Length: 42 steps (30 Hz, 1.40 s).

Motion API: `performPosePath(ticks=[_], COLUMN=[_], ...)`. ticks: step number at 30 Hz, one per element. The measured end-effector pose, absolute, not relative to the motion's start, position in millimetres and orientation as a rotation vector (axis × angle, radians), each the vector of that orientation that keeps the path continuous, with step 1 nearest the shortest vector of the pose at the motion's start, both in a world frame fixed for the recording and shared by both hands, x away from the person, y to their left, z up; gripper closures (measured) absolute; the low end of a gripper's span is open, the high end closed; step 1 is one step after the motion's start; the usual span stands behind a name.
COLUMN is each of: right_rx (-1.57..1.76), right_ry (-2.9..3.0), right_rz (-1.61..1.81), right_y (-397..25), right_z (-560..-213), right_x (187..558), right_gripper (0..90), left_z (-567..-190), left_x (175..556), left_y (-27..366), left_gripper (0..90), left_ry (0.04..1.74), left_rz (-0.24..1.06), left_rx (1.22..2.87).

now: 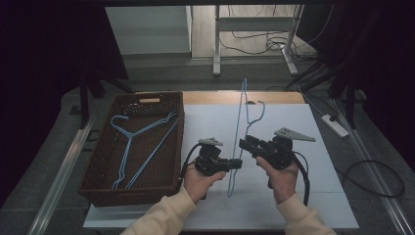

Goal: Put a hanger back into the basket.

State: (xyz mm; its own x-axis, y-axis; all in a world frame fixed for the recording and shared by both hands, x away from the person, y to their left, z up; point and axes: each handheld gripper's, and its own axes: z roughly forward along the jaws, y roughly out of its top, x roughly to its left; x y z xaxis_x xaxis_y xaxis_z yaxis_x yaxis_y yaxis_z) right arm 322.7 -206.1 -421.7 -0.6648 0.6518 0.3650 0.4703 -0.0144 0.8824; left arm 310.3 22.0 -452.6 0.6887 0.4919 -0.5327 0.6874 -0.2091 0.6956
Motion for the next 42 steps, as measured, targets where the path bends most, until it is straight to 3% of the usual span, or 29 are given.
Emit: performPosePath(ticks=[3, 8, 15, 22, 42], right_rx=[1.153, 1.051, 0.989, 1.033, 1.085], right_ry=[2.089, 2.091, 2.090, 2.143, 2.233], right_rz=[1.789, 1.820, 1.840, 1.751, 1.511], right_y=[-218.4, -241.2, -272.3, -289.2, -298.5], right_z=[-417.1, -408.9, -403.1, -420.0, -457.4], right_x=[316.2, 302.5, 287.4, 293.0, 308.0], right_gripper=[46.4, 40.6, 38.7, 36.9, 32.4], left_z=[-447.0, -431.9, -404.2, -389.5, -355.1], left_x=[308.1, 299.7, 294.7, 301.4, 307.6], left_y=[23.0, 24.8, 36.3, 60.9, 200.2], left_gripper=[87.3, 87.3, 87.4, 87.4, 87.5], left_ry=[0.916, 0.880, 0.821, 0.797, 0.773], left_rz=[-0.253, -0.246, -0.201, -0.190, -0.081], left_rx=[1.868, 1.878, 1.909, 1.959, 1.953])
